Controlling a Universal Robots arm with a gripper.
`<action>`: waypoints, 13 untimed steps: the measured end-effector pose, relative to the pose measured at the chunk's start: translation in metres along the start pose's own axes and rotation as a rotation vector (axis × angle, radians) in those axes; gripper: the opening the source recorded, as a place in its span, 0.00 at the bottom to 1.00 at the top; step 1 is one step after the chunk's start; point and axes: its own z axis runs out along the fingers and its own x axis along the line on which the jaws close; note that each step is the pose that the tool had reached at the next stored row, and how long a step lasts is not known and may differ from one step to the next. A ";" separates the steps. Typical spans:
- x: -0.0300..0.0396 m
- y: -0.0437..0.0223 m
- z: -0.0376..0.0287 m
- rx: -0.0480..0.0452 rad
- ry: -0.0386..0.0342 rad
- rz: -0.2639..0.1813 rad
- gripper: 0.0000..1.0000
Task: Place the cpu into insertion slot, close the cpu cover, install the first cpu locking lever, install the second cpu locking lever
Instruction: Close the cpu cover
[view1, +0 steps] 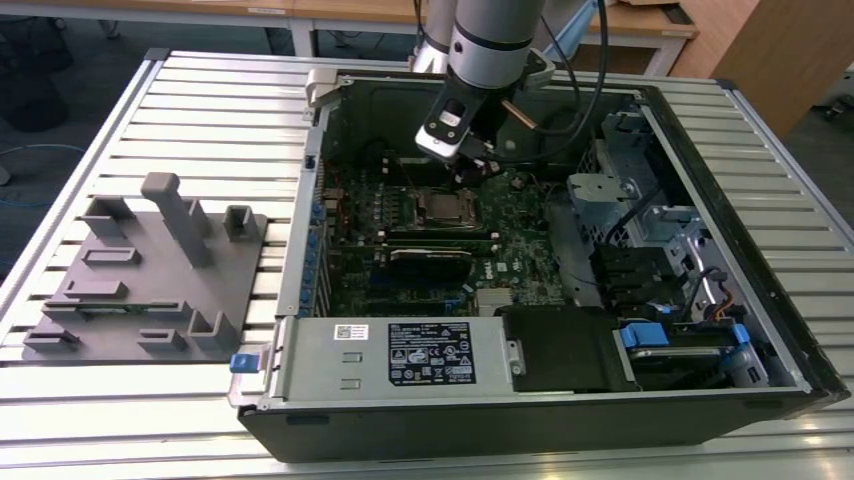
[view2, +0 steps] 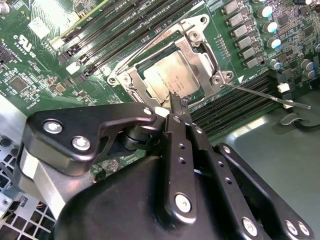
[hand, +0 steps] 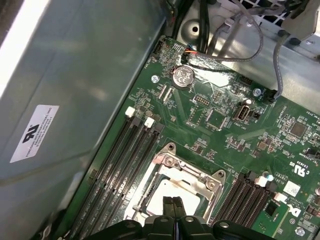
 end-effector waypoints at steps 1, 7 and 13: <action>0.0000 0.0000 0.0000 0.0002 0.0000 -0.003 0.10; 0.0000 0.0000 0.0000 0.0012 -0.0001 -0.021 0.10; 0.0000 0.0000 0.0000 0.0021 0.0000 -0.040 0.10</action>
